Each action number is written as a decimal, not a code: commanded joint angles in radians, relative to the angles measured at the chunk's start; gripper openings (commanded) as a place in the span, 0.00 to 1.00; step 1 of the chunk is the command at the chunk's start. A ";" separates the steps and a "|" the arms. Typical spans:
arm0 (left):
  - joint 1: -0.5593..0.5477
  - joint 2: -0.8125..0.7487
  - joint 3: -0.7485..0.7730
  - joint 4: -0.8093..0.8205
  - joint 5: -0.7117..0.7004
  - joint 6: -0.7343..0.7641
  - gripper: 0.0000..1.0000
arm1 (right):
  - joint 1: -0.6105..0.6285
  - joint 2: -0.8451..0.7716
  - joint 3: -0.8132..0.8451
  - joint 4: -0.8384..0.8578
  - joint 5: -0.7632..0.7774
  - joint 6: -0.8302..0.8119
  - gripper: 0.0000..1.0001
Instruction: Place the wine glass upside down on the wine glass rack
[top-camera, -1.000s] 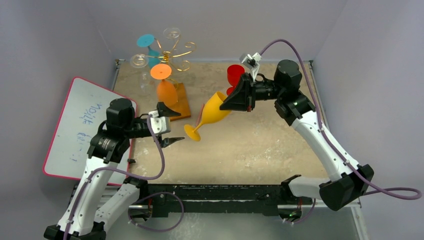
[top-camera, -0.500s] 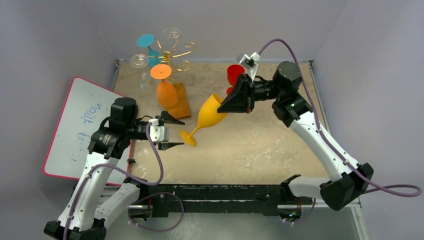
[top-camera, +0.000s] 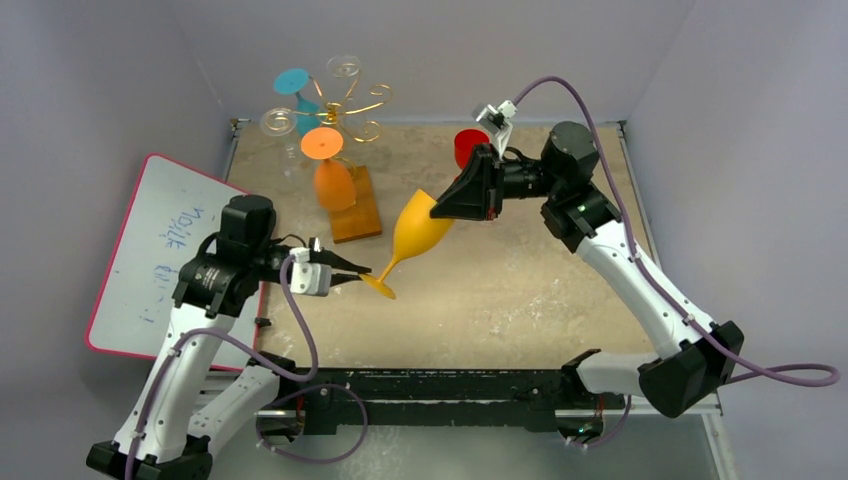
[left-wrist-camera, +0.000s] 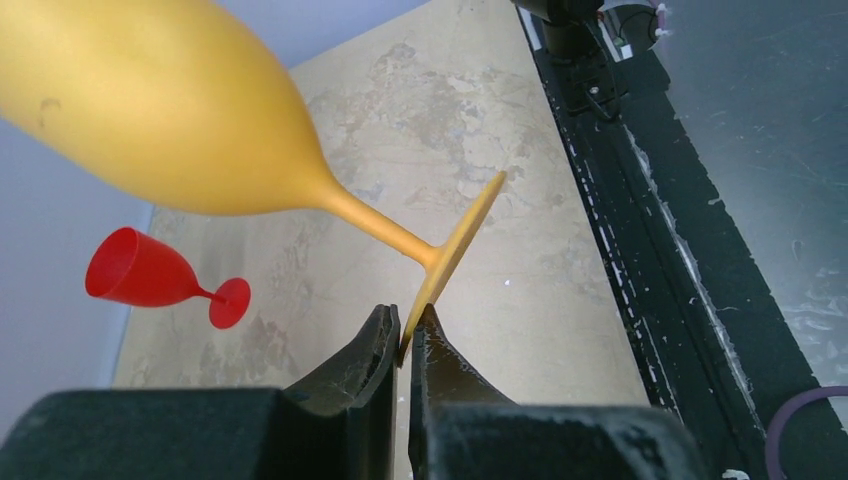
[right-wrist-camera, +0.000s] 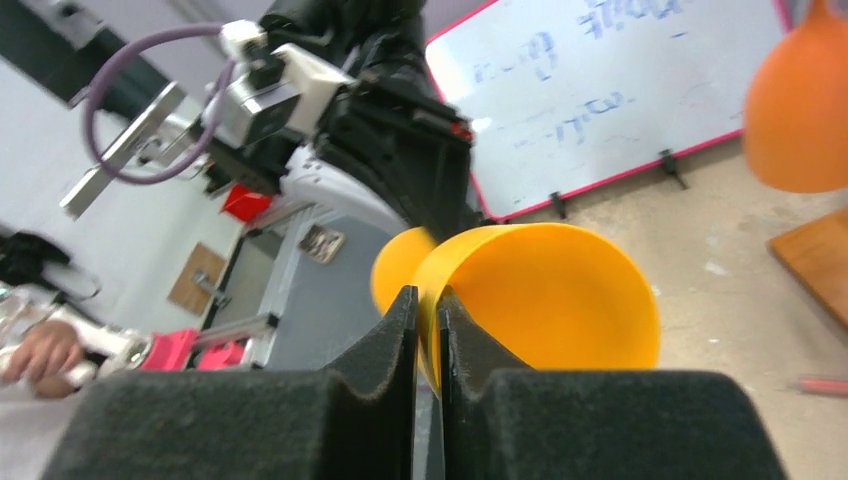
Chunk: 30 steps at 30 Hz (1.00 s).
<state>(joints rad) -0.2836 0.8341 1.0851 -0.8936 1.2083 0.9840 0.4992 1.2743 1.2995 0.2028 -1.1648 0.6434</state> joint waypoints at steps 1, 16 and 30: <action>0.001 0.000 0.044 -0.044 0.033 0.068 0.00 | 0.003 -0.024 -0.003 -0.029 0.113 -0.035 0.20; 0.000 0.013 0.052 0.025 0.006 -0.056 0.00 | 0.001 -0.185 -0.010 -0.248 0.513 -0.197 0.79; 0.000 0.031 0.045 0.501 -0.140 -0.592 0.00 | 0.012 -0.250 -0.090 -0.087 0.492 -0.280 0.71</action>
<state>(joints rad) -0.2882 0.8845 1.1168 -0.7143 1.1461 0.6872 0.4995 1.0676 1.2316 -0.0021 -0.6750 0.4198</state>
